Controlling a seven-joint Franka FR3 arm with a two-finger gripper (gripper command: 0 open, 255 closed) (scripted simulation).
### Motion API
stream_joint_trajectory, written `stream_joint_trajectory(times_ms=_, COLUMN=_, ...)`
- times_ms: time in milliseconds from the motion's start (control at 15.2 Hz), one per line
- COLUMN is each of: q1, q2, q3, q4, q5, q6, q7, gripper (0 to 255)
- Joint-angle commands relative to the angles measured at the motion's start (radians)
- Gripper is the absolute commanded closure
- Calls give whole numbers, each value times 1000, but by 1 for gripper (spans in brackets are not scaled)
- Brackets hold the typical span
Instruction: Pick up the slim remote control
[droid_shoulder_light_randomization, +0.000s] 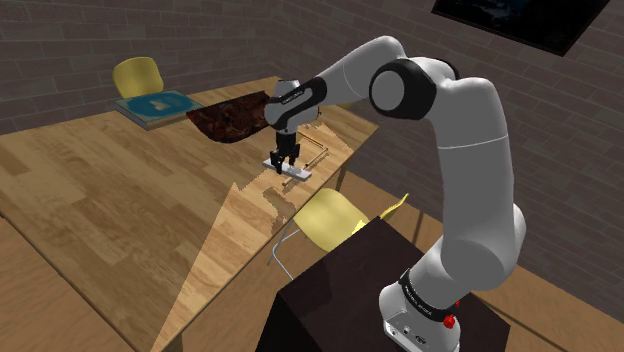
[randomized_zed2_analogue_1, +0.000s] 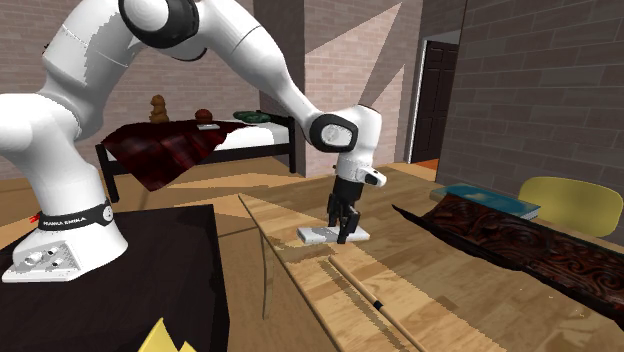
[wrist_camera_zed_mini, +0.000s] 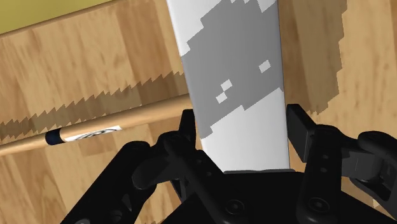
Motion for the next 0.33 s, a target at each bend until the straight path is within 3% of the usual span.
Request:
stream_joint_trajectory(times_ms=0, q1=1, q2=-19, q3=-1, q4=-2, q5=-1, q6=-17, q7=0, gripper=255)
stream_joint_trajectory(times_ms=264, q1=2, q2=-38, q3=-2, q4=-3, q5=-3, q6=-35, q7=-1, gripper=255)
